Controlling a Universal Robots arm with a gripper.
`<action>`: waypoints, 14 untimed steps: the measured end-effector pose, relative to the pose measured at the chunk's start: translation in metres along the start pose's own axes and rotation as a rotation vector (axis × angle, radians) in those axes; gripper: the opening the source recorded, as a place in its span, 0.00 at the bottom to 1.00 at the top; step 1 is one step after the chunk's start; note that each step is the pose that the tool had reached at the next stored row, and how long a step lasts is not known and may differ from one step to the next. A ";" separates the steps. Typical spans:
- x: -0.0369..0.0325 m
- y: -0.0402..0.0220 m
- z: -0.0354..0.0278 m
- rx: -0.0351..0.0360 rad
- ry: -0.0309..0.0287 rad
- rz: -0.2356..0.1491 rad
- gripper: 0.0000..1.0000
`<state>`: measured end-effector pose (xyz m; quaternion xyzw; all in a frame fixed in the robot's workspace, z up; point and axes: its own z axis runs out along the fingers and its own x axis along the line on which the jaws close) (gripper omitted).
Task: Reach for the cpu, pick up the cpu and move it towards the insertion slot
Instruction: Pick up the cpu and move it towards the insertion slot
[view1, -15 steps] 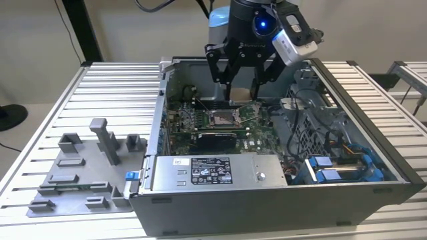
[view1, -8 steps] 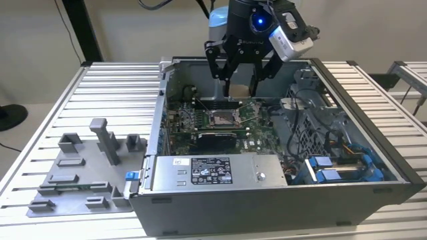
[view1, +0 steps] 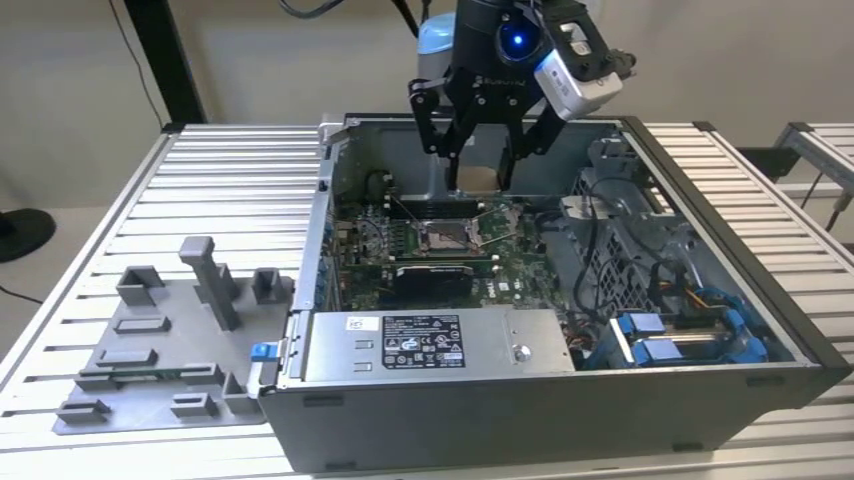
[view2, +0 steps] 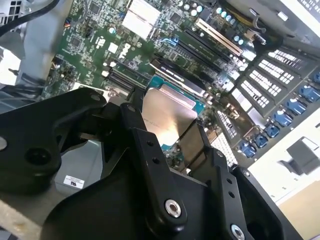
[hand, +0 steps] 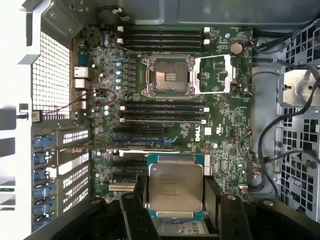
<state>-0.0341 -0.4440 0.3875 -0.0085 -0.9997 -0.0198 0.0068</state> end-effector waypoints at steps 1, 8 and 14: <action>0.0001 0.0006 0.0001 -0.0002 -0.0001 0.000 0.00; 0.0002 0.0104 0.0007 -0.0003 -0.0002 0.003 0.00; 0.0013 0.0205 0.0016 -0.0002 -0.0003 0.006 0.00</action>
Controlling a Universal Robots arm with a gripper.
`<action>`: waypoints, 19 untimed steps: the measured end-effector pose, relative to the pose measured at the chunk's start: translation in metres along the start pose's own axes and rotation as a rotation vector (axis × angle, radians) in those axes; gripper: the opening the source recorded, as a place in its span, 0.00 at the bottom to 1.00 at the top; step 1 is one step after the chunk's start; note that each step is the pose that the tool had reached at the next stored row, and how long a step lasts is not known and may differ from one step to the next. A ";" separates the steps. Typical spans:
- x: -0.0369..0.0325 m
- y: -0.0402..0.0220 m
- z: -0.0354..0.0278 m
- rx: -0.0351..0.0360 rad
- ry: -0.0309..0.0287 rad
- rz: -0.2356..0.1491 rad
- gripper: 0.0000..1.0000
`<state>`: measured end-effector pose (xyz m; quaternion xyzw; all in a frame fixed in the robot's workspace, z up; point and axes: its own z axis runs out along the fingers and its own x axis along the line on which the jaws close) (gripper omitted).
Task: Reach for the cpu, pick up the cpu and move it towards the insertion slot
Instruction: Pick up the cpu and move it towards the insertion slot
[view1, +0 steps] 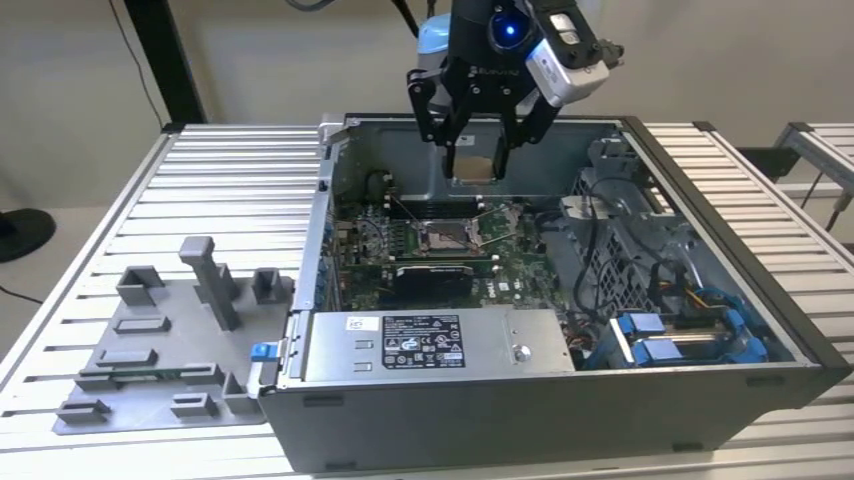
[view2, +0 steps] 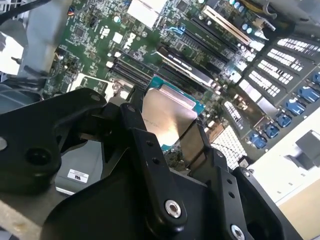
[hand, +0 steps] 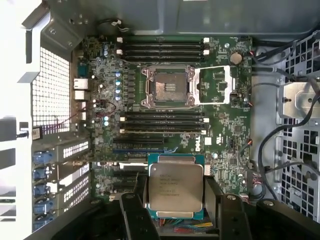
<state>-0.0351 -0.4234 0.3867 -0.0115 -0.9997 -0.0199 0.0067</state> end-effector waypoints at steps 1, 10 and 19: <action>0.0006 0.0018 0.0003 -0.0001 0.0000 0.000 0.00; 0.0037 0.0206 0.0030 -0.0001 -0.0001 0.001 0.00; 0.0043 0.0477 0.0062 -0.0001 0.0008 0.001 0.00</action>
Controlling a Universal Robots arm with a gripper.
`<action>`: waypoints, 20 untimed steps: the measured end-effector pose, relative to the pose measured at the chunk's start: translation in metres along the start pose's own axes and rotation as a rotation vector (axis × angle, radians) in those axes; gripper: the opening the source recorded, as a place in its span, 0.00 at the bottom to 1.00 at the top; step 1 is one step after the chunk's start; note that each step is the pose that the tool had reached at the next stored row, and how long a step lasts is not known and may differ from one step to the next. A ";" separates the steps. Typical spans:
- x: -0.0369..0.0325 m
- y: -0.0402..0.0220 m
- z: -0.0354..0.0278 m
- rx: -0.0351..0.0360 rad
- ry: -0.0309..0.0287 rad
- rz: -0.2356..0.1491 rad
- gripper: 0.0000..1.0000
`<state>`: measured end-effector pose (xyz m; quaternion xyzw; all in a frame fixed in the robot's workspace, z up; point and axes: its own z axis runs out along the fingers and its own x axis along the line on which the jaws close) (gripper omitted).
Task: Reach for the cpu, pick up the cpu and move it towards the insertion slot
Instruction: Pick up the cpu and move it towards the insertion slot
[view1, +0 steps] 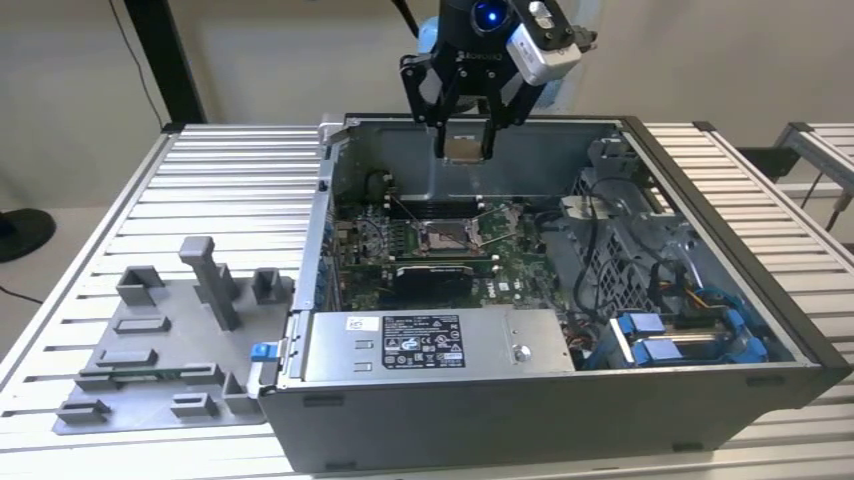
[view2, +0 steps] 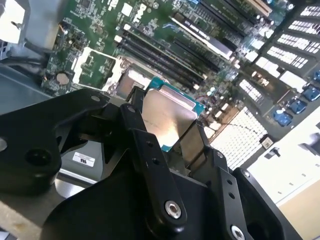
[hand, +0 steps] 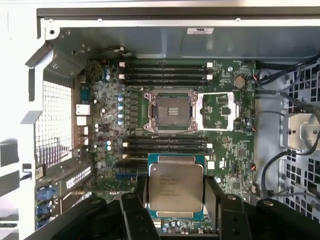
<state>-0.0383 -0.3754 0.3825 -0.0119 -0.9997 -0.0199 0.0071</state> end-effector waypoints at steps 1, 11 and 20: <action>0.0001 0.0038 0.0003 0.0001 0.0000 0.000 0.00; -0.0047 0.0373 0.0025 0.0001 0.0001 0.000 0.00; -0.0068 0.0574 0.0048 0.0001 0.0000 0.000 0.00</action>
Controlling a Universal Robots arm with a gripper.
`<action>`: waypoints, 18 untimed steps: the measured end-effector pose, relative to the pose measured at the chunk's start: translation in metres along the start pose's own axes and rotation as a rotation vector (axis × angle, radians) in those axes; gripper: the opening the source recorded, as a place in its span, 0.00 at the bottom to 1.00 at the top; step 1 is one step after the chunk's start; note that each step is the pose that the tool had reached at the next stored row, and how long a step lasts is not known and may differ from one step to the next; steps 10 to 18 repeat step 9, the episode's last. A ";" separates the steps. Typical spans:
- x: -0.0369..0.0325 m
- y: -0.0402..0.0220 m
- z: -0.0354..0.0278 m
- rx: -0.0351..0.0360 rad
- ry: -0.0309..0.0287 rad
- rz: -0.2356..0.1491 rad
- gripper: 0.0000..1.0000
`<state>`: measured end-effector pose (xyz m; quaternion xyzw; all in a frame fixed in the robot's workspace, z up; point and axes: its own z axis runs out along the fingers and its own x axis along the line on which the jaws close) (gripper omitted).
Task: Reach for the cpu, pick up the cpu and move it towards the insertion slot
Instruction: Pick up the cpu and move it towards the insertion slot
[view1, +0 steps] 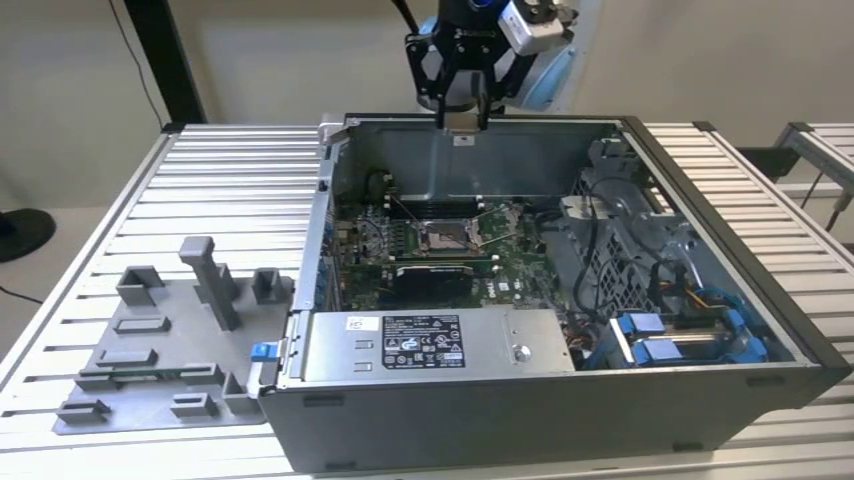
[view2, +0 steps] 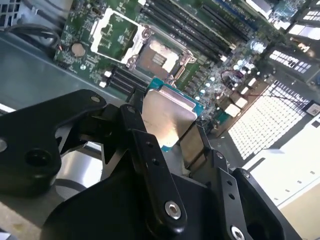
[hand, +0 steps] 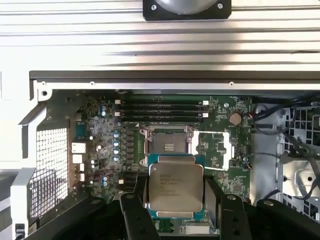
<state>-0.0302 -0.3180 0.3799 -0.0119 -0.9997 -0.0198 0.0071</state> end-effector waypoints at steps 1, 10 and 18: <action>0.0001 0.0025 0.0004 0.0000 0.0000 0.000 0.00; 0.0001 0.0060 0.0014 0.0001 0.0000 0.000 0.00; 0.0001 0.0060 0.0014 0.0001 0.0000 0.000 0.00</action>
